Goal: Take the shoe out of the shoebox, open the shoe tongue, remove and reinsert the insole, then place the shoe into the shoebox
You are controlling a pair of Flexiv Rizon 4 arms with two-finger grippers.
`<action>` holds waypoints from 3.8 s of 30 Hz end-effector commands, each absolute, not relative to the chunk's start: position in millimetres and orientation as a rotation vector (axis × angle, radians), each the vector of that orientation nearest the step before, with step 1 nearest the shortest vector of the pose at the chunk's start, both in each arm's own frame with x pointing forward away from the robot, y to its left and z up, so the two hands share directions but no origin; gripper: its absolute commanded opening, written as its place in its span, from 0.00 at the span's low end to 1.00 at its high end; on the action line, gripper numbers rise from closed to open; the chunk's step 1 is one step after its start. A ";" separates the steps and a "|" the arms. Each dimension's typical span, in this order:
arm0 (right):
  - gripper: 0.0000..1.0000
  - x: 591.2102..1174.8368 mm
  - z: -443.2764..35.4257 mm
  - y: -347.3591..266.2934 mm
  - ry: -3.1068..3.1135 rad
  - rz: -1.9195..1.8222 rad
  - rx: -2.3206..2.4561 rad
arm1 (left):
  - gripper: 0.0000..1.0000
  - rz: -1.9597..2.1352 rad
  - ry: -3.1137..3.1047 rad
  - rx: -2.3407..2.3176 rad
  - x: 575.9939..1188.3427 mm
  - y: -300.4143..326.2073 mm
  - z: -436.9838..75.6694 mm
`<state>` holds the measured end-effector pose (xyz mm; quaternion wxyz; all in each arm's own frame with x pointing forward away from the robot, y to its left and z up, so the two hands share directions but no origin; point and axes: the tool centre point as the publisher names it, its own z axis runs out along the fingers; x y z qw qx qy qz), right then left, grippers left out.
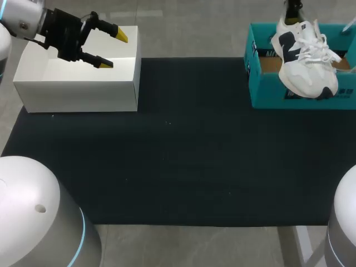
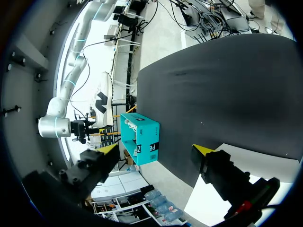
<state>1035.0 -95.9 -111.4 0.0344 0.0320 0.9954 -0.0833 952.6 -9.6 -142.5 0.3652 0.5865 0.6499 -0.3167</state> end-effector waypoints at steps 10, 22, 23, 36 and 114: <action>0.00 1058.8 -107.2 -170.1 3.020 -0.235 0.355 | 1.00 -0.814 1.673 1.512 953.5 -9.8 -142.3; 0.00 1058.8 -107.2 -170.1 3.020 -0.235 0.355 | 1.00 -0.814 1.673 1.512 953.5 -9.8 -142.3; 0.00 1058.8 -107.2 -170.1 3.020 -0.235 0.355 | 1.00 -0.814 1.673 1.512 953.5 -9.8 -142.3; 0.00 1065.9 -108.8 -180.2 3.008 -0.240 0.362 | 1.00 -0.814 1.673 1.512 953.5 -9.8 -142.3; 0.00 1194.6 -147.3 -381.7 1.788 -0.156 2.477 | 1.00 -0.814 1.673 1.512 953.5 -9.8 -142.3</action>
